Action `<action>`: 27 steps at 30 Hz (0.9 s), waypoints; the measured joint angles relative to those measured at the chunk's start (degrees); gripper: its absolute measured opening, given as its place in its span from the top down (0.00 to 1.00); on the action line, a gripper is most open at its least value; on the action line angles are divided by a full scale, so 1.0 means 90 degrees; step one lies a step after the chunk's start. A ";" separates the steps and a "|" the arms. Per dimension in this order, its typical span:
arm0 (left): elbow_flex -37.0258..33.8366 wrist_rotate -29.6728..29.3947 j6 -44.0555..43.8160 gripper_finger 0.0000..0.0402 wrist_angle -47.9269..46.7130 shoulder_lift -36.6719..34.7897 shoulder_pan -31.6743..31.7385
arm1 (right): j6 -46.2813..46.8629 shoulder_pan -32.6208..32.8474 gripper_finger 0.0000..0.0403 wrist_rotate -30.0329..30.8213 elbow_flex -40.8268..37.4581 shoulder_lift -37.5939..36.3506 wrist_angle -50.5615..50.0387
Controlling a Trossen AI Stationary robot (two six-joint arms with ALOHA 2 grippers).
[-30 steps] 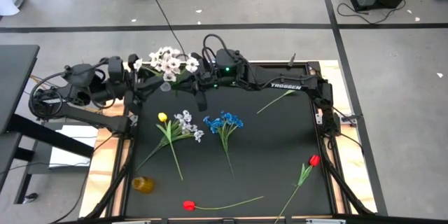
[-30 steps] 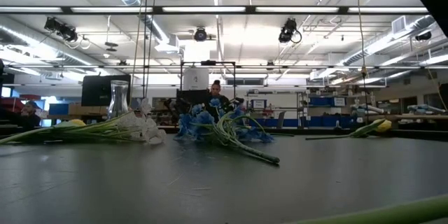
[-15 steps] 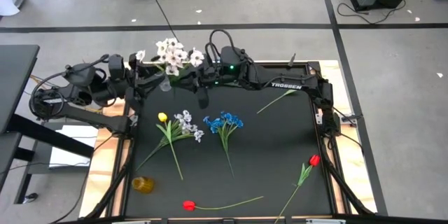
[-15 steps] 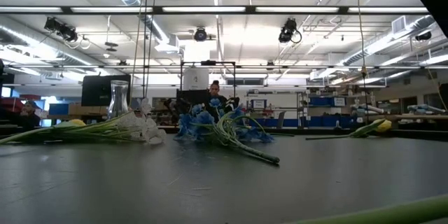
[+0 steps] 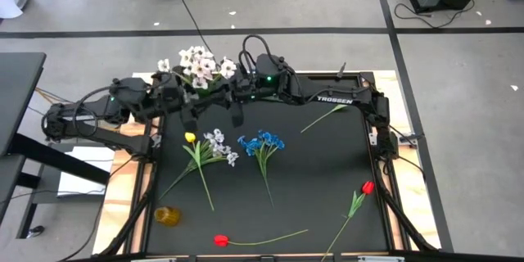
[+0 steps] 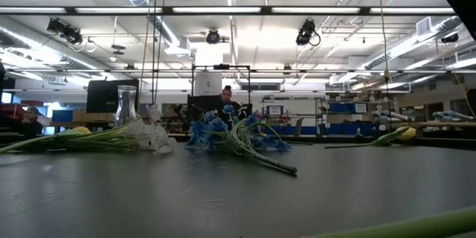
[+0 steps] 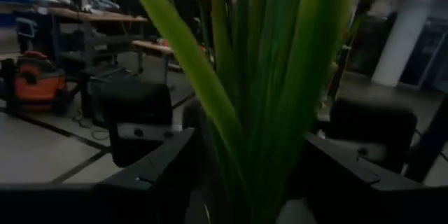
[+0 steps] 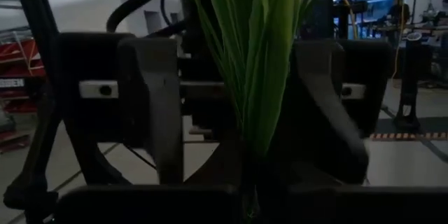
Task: Sort flowers into vase by color
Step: Put the right white flowers into the transparent vase
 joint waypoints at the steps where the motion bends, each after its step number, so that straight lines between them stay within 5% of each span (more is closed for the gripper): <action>1: 0.0000 -0.0010 -0.0016 0.43 0.0055 0.0000 0.0033 | -0.0001 0.0000 0.93 -0.0022 0.0000 0.0000 -0.0050; 11: 0.0010 -0.0026 -0.0130 0.64 0.0025 -0.0296 0.0094 | -0.0073 0.0000 0.93 -0.0042 0.0000 0.0000 -0.0196; 21: 0.0010 -0.0002 -0.0116 0.96 -0.0261 -0.0311 0.0092 | -0.0090 -0.0015 0.90 0.0165 -0.0002 0.0005 -0.0314; 27: 0.0005 -0.0023 0.0293 0.97 -0.0329 -0.0535 0.0092 | -0.0062 -0.0056 0.76 0.0001 -0.0002 -0.0170 -0.0973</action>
